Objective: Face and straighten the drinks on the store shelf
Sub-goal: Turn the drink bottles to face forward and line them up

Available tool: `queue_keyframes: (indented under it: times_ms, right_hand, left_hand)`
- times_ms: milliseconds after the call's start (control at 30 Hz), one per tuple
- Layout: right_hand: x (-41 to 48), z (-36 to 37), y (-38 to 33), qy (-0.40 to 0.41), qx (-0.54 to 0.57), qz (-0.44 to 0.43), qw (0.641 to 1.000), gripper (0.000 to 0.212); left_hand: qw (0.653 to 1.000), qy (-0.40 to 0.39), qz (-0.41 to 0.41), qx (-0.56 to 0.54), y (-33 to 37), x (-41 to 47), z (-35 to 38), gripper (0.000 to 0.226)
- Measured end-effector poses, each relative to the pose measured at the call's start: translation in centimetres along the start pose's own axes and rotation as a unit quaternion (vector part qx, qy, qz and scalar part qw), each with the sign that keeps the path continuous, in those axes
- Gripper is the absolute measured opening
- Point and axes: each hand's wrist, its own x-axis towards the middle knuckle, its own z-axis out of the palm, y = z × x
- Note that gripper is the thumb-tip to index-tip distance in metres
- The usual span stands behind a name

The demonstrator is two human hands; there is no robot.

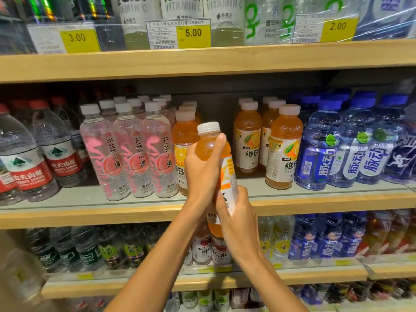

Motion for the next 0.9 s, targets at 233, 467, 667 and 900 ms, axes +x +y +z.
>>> queue_keyframes:
  times_ms: [233, 467, 667, 900]
  right_hand:
    - [0.6, -1.2, 0.6, -0.133, 0.264, 0.091, 0.951, 0.05]
    - [1.3, -2.4, -0.4, -0.35, 0.464, 0.209, 0.786, 0.072]
    - [0.8, -1.5, -0.3, -0.325, 0.395, 0.162, 0.844, 0.086]
    - [1.5, -2.0, 0.0, -0.229, 0.266, 0.05, 0.935, 0.078]
  left_hand:
    - [0.987, -0.079, -0.082, -0.114, -0.4, 0.7, -1.6, 0.028]
    - [0.868, -0.291, -0.21, -0.343, -0.1, 1.9, -3.2, 0.048]
    - [0.834, -0.347, -0.216, -0.371, -0.6, 2.4, -3.5, 0.059]
    - [0.95, -0.247, -0.138, -0.128, -1.6, 2.2, -3.8, 0.054]
